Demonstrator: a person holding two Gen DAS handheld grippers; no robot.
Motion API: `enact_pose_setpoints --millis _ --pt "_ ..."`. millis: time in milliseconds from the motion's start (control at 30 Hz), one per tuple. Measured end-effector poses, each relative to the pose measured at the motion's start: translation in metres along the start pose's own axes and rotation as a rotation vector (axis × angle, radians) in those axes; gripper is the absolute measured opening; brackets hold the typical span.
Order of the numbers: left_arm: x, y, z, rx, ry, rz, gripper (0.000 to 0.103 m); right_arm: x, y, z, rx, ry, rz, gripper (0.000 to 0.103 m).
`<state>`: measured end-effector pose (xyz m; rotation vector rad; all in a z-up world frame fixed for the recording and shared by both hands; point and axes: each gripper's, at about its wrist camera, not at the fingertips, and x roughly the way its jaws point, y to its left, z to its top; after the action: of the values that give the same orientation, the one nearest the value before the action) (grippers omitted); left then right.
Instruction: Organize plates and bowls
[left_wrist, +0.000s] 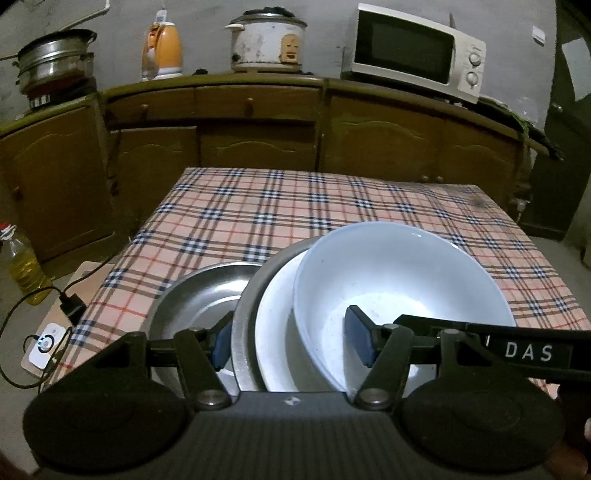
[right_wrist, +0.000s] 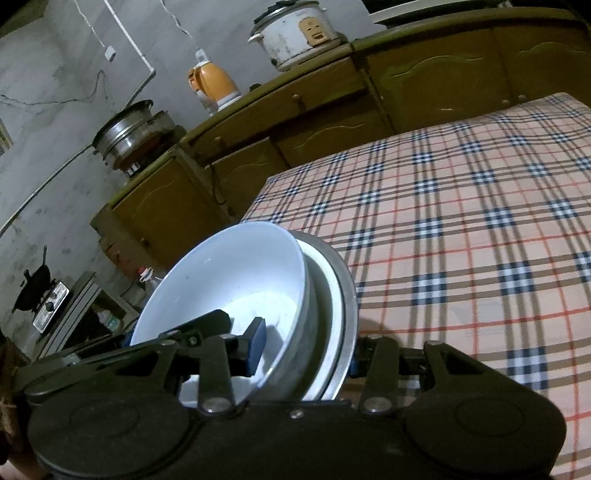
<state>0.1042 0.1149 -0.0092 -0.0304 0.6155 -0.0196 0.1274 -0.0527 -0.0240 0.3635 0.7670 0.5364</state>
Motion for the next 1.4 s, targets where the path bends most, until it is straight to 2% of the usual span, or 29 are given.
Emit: enact_pose_setpoints --millis 767,1400 --pt "0.012 0.051 -0.001 -0.025 0.005 0.024 0.063 0.05 0.037 -0.005 -0.019 0.027 0.017 0.051" --pt "0.026 0.066 -0.004 -0.016 0.009 0.011 0.063 0.071 0.043 -0.013 0.001 0.024 -0.003 0.051"
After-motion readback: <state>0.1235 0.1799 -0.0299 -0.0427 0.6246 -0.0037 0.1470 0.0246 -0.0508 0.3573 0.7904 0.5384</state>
